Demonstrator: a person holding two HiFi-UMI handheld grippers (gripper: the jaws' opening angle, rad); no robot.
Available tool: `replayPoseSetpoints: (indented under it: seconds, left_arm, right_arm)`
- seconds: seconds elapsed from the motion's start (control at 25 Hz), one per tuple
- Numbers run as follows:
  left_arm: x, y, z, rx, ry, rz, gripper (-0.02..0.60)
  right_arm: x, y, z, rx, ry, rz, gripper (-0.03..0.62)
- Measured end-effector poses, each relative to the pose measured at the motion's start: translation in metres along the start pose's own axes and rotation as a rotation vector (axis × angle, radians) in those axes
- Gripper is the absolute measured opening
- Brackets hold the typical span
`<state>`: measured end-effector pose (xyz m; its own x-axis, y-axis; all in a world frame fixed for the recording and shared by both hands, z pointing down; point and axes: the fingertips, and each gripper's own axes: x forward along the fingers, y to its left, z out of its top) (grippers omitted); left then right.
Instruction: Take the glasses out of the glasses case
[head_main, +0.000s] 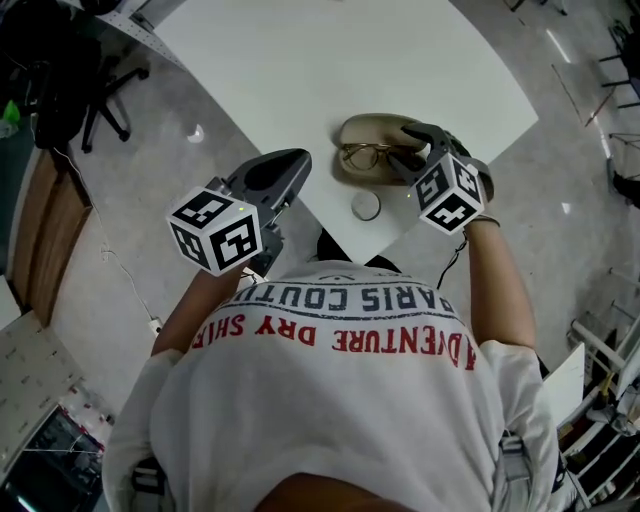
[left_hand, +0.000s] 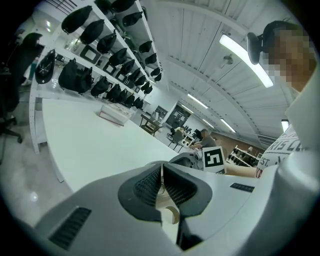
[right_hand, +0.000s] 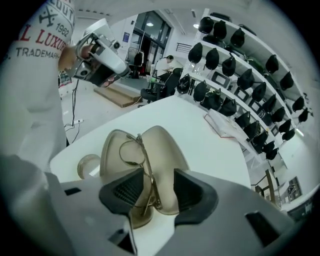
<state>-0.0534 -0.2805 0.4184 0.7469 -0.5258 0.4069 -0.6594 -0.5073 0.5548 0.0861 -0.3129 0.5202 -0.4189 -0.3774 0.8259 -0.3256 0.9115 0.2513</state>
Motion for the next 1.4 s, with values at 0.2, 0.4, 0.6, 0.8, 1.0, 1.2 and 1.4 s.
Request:
replayPoseSetpoints:
  seconds: [0.2, 0.4, 0.6, 0.8, 1.0, 1.2, 1.4]
  left_arm:
    - [-0.001, 0.006, -0.003, -0.012, 0.006, -0.002, 0.035]
    - [0.001, 0.010, -0.008, -0.022, 0.015, -0.004, 0.035]
    - [0.002, 0.015, -0.012, -0.035, 0.012, 0.000, 0.035]
    - [0.002, 0.017, -0.011, -0.045, 0.003, 0.004, 0.035]
    - [0.001, 0.019, -0.013, -0.056, -0.003, 0.001, 0.035]
    - [0.000, 0.016, -0.014, -0.056, -0.002, -0.010, 0.035]
    - [-0.003, 0.015, -0.014, -0.056, -0.007, -0.013, 0.035]
  right_arm:
    - [0.011, 0.002, -0.003, -0.073, 0.047, 0.008, 0.174]
    - [0.016, 0.005, -0.003, -0.117, 0.069, 0.021, 0.135]
    - [0.021, 0.011, -0.004, -0.161, 0.084, 0.035, 0.087]
    - [0.022, 0.012, -0.006, -0.196, 0.096, 0.033, 0.055]
    - [0.022, 0.014, -0.006, -0.235, 0.113, 0.039, 0.043]
    - [0.019, 0.016, -0.004, -0.251, 0.117, 0.045, 0.041]
    - [0.014, 0.014, -0.001, -0.274, 0.122, 0.031, 0.040]
